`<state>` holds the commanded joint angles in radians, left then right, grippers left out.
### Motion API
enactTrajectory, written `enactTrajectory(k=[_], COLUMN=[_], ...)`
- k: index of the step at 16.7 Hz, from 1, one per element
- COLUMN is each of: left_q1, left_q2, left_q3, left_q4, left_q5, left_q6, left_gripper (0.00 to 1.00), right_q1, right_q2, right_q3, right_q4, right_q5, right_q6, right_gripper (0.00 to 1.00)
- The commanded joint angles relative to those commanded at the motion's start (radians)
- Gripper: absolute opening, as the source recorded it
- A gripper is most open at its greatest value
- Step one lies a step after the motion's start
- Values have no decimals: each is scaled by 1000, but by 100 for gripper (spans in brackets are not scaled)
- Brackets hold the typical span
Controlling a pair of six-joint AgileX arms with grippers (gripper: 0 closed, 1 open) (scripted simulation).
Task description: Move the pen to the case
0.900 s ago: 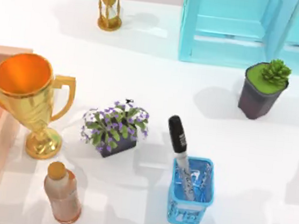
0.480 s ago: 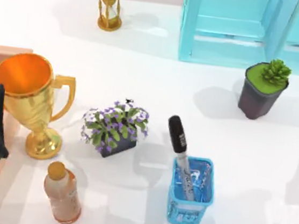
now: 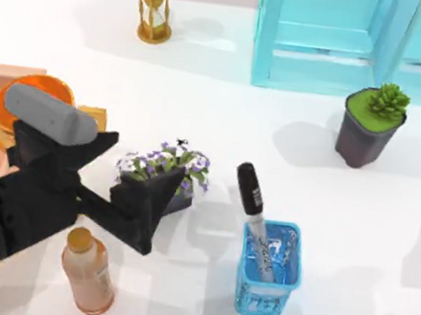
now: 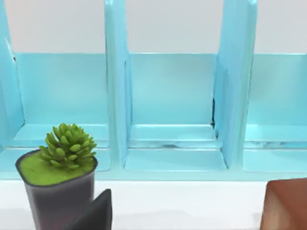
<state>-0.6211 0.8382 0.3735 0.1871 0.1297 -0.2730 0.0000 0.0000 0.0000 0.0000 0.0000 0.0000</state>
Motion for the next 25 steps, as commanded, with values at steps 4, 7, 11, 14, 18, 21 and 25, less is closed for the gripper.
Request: enactTrajectory(k=[4, 7, 11, 14, 18, 21, 25], left_q1=[-149, -197, -206, -202, -208, -215, -237], left_q2=[256, 345, 363, 361, 435, 571, 775], left_q3=[39, 26, 16, 18, 80, 149, 212], left_q4=[63, 91, 96, 94, 104, 169, 312], left_q5=[19, 20, 19, 19, 20, 15, -2], left_q6=[-178, -277, -299, -297, -298, -299, -310], left_gripper=[100, 100, 100, 100, 100, 100, 100], right_q1=[0, 0, 0, 0, 0, 0, 0], right_q2=[0, 0, 0, 0, 0, 0, 0], right_q3=[0, 0, 0, 0, 0, 0, 0], right_q4=[0, 0, 0, 0, 0, 0, 0], right_q5=[0, 0, 0, 0, 0, 0, 0], right_q6=[0, 0, 0, 0, 0, 0, 0], right_gripper=[100, 100, 100, 100, 100, 100, 100])
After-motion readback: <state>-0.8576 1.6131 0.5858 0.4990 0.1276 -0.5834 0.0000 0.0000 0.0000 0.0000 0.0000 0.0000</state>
